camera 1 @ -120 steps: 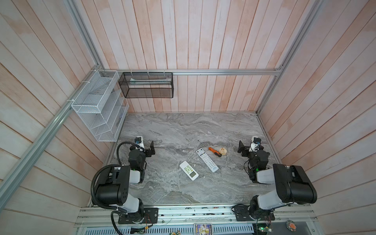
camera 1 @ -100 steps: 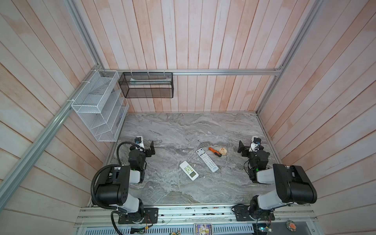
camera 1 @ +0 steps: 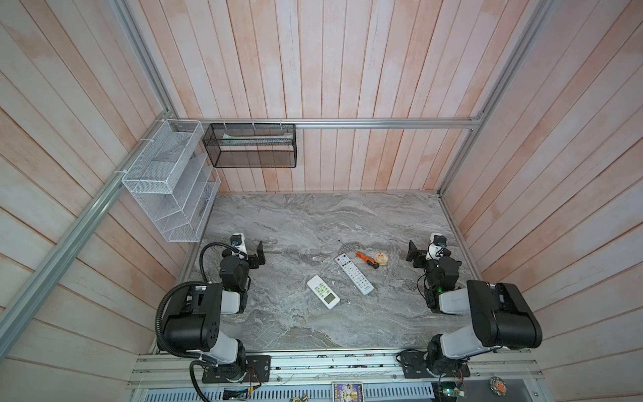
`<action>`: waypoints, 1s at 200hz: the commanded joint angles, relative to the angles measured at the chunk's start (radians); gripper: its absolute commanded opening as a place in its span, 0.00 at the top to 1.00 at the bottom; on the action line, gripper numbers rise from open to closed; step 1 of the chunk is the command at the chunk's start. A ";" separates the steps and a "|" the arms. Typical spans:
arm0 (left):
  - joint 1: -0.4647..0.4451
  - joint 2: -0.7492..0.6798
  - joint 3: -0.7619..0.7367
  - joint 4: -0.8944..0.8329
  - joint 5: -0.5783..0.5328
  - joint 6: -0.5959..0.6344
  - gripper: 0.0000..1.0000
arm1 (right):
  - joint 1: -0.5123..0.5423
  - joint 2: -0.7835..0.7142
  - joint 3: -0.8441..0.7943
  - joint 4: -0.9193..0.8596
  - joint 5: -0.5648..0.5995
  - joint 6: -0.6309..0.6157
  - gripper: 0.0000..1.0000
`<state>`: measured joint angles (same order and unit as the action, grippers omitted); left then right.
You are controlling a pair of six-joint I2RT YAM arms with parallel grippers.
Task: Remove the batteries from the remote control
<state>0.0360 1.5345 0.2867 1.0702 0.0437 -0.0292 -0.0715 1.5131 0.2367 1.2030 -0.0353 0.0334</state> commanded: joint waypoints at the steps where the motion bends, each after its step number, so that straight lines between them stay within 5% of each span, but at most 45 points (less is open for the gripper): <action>1: -0.002 0.006 0.007 0.024 -0.015 0.006 0.00 | 0.006 0.004 0.013 -0.009 -0.011 -0.004 0.02; 200: -0.002 -0.055 0.011 -0.024 -0.042 -0.006 0.00 | 0.004 -0.030 0.023 -0.026 0.010 0.010 0.02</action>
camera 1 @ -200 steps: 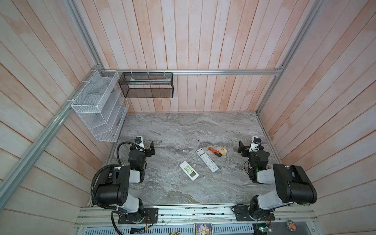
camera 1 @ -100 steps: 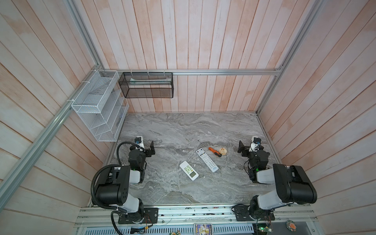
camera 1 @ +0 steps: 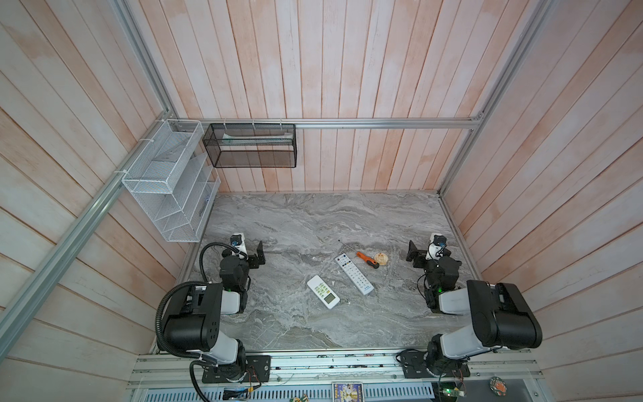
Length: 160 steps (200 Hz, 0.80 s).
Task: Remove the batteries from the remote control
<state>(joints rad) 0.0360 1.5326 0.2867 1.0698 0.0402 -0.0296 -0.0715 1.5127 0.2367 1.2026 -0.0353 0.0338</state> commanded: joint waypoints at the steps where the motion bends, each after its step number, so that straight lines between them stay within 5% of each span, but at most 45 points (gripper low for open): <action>1: -0.002 -0.060 0.014 -0.039 -0.040 -0.007 0.00 | 0.005 -0.034 0.025 -0.034 0.011 0.010 0.02; 39: -0.004 -0.174 0.111 -0.322 -0.134 -0.041 0.00 | 0.006 -0.207 0.091 -0.278 0.086 0.049 0.03; 78: -0.004 -0.281 0.127 -0.481 -0.172 -0.221 0.00 | 0.005 -0.370 0.181 -0.526 0.079 0.209 0.03; 160: -0.007 -0.570 0.281 -1.006 -0.080 -0.548 0.00 | 0.004 -0.493 0.515 -1.183 -0.246 0.385 0.03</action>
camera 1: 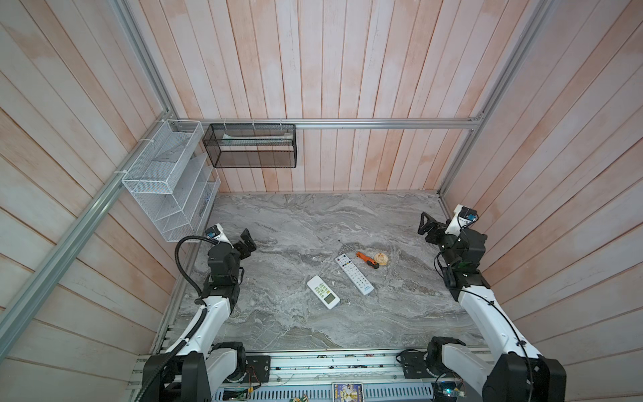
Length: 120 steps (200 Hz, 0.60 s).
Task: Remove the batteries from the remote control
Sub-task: 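Move the right gripper over the white air-conditioner remote while the left arm advances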
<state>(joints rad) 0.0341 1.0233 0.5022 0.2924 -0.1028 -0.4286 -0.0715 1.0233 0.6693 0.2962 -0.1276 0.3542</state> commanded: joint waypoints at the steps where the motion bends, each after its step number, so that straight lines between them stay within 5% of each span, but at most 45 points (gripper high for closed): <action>1: -0.005 -0.063 0.069 -0.235 0.067 -0.154 0.00 | 0.005 -0.003 0.085 -0.283 -0.160 0.065 0.03; 48: -0.089 -0.110 0.178 -0.467 0.258 -0.196 0.00 | 0.034 0.066 0.189 -0.524 -0.414 0.048 0.04; 120: -0.298 -0.030 0.228 -0.550 0.516 -0.199 0.00 | 0.315 0.126 0.210 -0.654 -0.306 0.031 0.04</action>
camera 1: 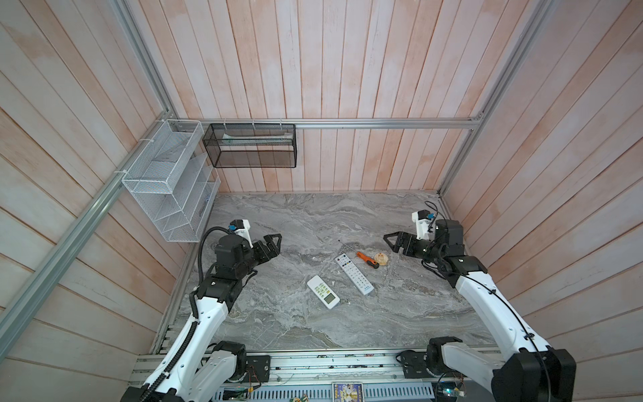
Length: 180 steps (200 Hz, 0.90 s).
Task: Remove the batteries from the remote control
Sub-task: 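Move the right gripper over the white air-conditioner remote while the left arm advances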
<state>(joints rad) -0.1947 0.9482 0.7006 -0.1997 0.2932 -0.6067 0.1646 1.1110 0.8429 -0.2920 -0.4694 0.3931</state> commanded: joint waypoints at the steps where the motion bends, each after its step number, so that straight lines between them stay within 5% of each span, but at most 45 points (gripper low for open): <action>1: -0.074 0.048 0.030 -0.056 0.120 -0.021 0.00 | 0.082 0.041 0.038 -0.066 0.036 -0.008 0.04; 61: -0.195 0.151 0.005 -0.030 0.215 -0.041 0.00 | 0.235 0.167 0.096 -0.046 0.053 -0.001 0.04; 180: -0.207 0.198 -0.025 -0.045 0.268 -0.037 0.00 | 0.459 0.420 0.249 -0.124 0.112 -0.083 0.05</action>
<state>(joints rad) -0.3988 1.1481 0.6933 -0.2329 0.5461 -0.6411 0.5926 1.5021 1.0466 -0.3634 -0.4011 0.3462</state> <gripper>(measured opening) 0.999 0.955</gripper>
